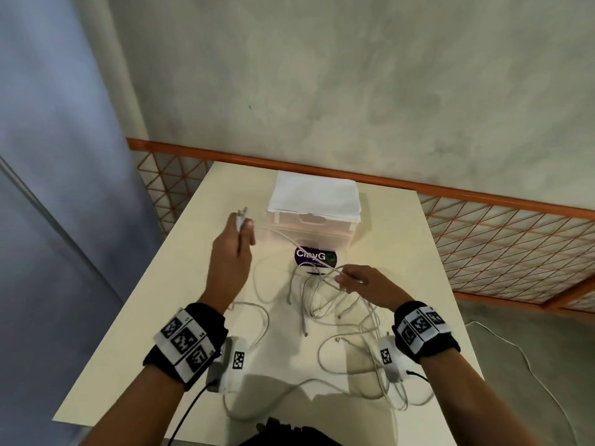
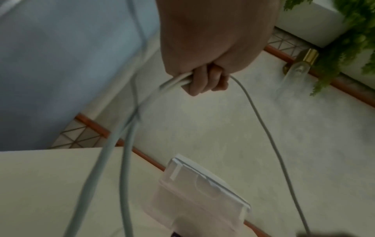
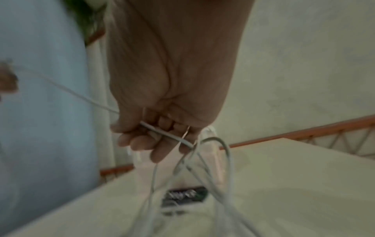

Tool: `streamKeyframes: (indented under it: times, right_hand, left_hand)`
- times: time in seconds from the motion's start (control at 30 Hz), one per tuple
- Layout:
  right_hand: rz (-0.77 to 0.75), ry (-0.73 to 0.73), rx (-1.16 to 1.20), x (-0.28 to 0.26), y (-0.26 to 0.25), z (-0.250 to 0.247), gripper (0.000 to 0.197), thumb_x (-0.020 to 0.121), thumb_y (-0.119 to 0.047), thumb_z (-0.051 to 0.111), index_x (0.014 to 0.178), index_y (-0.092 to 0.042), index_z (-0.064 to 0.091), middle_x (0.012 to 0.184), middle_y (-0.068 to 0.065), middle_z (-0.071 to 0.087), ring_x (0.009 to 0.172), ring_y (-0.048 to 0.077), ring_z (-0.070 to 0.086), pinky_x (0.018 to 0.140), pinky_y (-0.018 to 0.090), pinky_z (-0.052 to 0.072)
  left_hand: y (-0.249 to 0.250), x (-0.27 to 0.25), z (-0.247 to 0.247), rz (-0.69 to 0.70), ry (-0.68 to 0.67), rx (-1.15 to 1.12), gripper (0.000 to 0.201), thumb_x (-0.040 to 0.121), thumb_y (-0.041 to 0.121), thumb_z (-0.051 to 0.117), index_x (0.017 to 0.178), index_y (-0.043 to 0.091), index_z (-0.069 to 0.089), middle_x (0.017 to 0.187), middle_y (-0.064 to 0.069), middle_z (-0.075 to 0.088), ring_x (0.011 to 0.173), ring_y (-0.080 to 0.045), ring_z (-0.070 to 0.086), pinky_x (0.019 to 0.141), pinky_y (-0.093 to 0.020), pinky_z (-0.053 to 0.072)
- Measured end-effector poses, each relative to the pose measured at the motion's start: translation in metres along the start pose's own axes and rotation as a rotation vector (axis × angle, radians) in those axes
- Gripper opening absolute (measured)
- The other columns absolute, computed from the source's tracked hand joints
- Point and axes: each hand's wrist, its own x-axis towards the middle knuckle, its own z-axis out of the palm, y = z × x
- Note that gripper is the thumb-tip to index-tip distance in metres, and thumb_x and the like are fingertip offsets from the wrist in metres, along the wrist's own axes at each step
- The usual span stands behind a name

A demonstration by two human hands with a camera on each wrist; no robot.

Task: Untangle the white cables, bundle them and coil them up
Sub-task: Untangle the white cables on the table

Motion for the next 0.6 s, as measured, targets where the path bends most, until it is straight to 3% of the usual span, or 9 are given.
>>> streamKeyframes:
  times: [0.1, 0.17, 0.23, 0.3, 0.4, 0.53, 0.6]
  right_hand:
    - [0.051, 0.141, -0.080, -0.004, 0.033, 0.005, 0.034, 0.097, -0.015, 0.045, 0.066, -0.027, 0.050, 0.083, 0.007, 0.061, 0.071, 0.007, 0.055, 0.073, 0.021, 0.037]
    - [0.076, 0.243, -0.043, -0.004, 0.042, 0.000, 0.031, 0.098, -0.013, 0.042, 0.070, -0.021, 0.052, 0.085, 0.009, 0.063, 0.076, 0.009, 0.057, 0.072, 0.020, 0.037]
    - [0.035, 0.333, 0.098, -0.002, 0.039, -0.009, 0.028, 0.098, -0.013, 0.043, 0.074, -0.018, 0.055, 0.078, 0.004, 0.065, 0.079, 0.021, 0.062, 0.082, 0.031, 0.046]
    - [-0.038, 0.419, 0.216, -0.001, 0.026, -0.022, 0.026, 0.097, -0.015, 0.044, 0.077, -0.021, 0.059, 0.071, 0.002, 0.065, 0.074, 0.025, 0.064, 0.079, 0.043, 0.049]
    - [-0.110, 0.505, 0.276, -0.004, -0.003, -0.046, 0.026, 0.099, -0.019, 0.042, 0.081, -0.020, 0.060, 0.065, 0.009, 0.062, 0.069, 0.026, 0.062, 0.070, 0.035, 0.048]
    - [-0.125, 0.525, 0.190, -0.003, -0.029, -0.062, 0.028, 0.100, -0.025, 0.037, 0.081, -0.010, 0.051, 0.071, 0.013, 0.066, 0.067, 0.015, 0.064, 0.059, 0.010, 0.045]
    - [-0.124, 0.507, 0.132, -0.001, -0.034, -0.063, 0.030, 0.100, -0.028, 0.035, 0.079, -0.011, 0.048, 0.064, 0.009, 0.063, 0.064, 0.020, 0.061, 0.065, 0.021, 0.048]
  left_hand:
    - [-0.004, 0.002, -0.012, -0.043, 0.068, 0.031, 0.025, 0.101, 0.023, 0.033, 0.083, 0.009, 0.042, 0.060, 0.009, 0.043, 0.049, -0.004, 0.044, 0.050, -0.012, 0.032]
    - [-0.014, -0.002, -0.012, -0.085, 0.020, 0.077, 0.022, 0.101, 0.023, 0.034, 0.086, 0.010, 0.042, 0.063, 0.008, 0.045, 0.055, -0.006, 0.044, 0.053, -0.018, 0.032]
    - [-0.031, -0.009, -0.008, -0.107, -0.065, 0.150, 0.019, 0.100, 0.021, 0.037, 0.086, 0.011, 0.044, 0.066, 0.006, 0.049, 0.061, -0.018, 0.050, 0.061, -0.029, 0.034]
    - [-0.049, -0.019, -0.005, -0.122, -0.143, 0.217, 0.017, 0.099, 0.017, 0.039, 0.084, 0.009, 0.044, 0.073, -0.002, 0.057, 0.070, -0.028, 0.056, 0.064, -0.034, 0.039]
    - [-0.066, -0.031, -0.004, -0.127, -0.229, 0.340, 0.015, 0.098, 0.015, 0.040, 0.085, 0.008, 0.044, 0.090, -0.018, 0.064, 0.082, -0.038, 0.061, 0.066, -0.042, 0.043]
    - [-0.070, -0.034, -0.003, -0.195, -0.346, 0.422, 0.015, 0.098, 0.016, 0.040, 0.089, 0.009, 0.050, 0.093, -0.013, 0.066, 0.088, -0.038, 0.061, 0.068, -0.040, 0.041]
    - [-0.067, -0.033, -0.002, -0.180, -0.379, 0.370, 0.015, 0.097, 0.014, 0.041, 0.087, 0.013, 0.052, 0.096, -0.008, 0.067, 0.091, -0.034, 0.061, 0.072, -0.038, 0.042]
